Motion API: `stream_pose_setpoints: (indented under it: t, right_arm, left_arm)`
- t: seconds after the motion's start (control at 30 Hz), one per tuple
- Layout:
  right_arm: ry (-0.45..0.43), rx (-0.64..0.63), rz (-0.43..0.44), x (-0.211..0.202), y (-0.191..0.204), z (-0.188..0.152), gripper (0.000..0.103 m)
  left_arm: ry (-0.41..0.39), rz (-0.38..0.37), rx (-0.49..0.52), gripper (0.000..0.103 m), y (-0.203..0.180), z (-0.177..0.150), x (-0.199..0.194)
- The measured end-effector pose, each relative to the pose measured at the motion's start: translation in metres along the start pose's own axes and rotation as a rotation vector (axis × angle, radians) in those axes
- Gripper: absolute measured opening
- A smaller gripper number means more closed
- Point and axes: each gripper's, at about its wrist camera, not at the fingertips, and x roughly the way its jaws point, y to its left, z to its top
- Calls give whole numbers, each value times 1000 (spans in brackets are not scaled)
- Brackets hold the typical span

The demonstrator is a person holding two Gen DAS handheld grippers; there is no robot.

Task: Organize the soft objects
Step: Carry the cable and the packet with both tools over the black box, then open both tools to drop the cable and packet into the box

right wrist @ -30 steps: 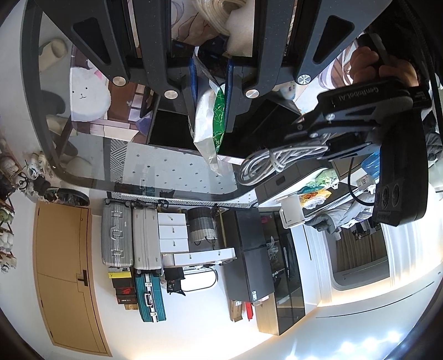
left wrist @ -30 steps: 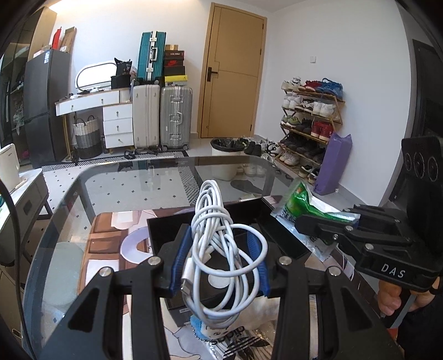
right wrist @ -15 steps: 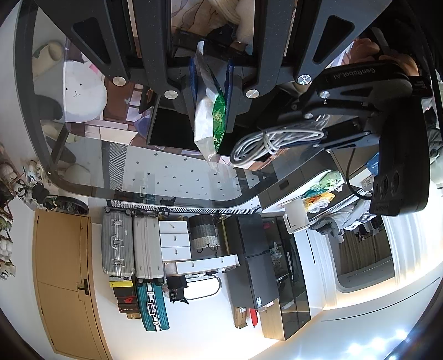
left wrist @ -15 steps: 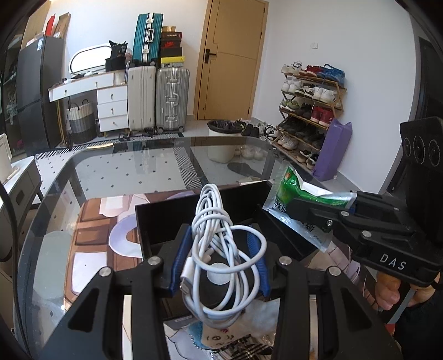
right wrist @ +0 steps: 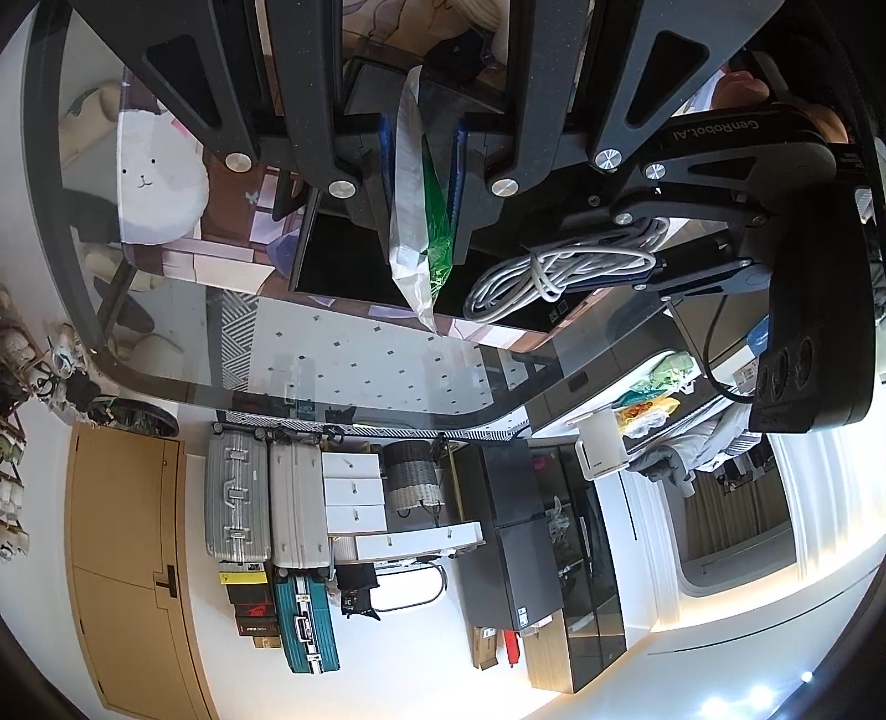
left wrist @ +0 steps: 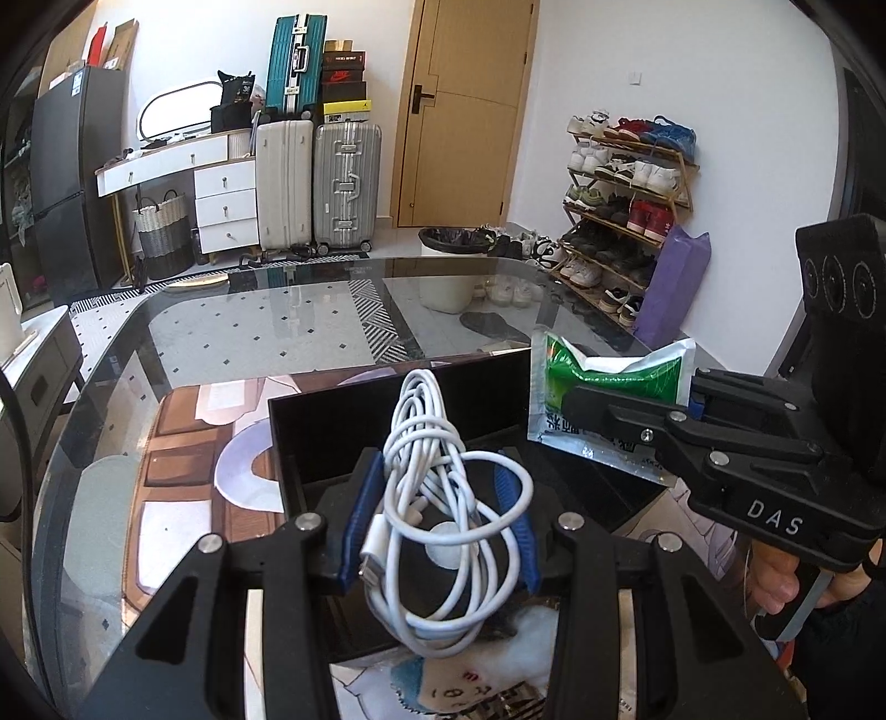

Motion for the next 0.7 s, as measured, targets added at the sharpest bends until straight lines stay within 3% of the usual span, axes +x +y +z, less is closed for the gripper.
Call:
stream_pose_setpoints:
  t: [0.1,0.23,0.3,0.37,0.4,0.5,0.53,0.6,0.7]
  right_arm:
    - [1,0,-15,0,0,0,16]
    - [-7,-6,-57,-5,-5,-2,26]
    - [-9,-11,-65,-10,-6,-3,37]
    - [-15,-13,-77,-17,-7,-6,51]
    - [-19,-12,-88,-21,-8,-7,54]
    - [-26,11,-88,-32,-10,-12,83]
    - [-34,20,-81,-38,-11,-15,91]
    - [-28,12,-79,-44,-8,-19,96]
    - [-34,4,-89,-54,-3,-27,102]
  left_arm:
    - [4,7,2,42,0,1,1]
    - [-16,7,9,47,0,2,-6]
    - [-28,12,15,61,0,2,-11]
    - [-38,19,17,63,1,1,-16]
    - [-40,22,17,70,1,1,-19]
    - [-65,41,-9,92,6,-1,-29]
    - [-71,40,-17,95,8,-3,-32]
    - [-78,31,-36,103,11,-5,-39]
    - [-86,39,-45,103,14,-11,-48]
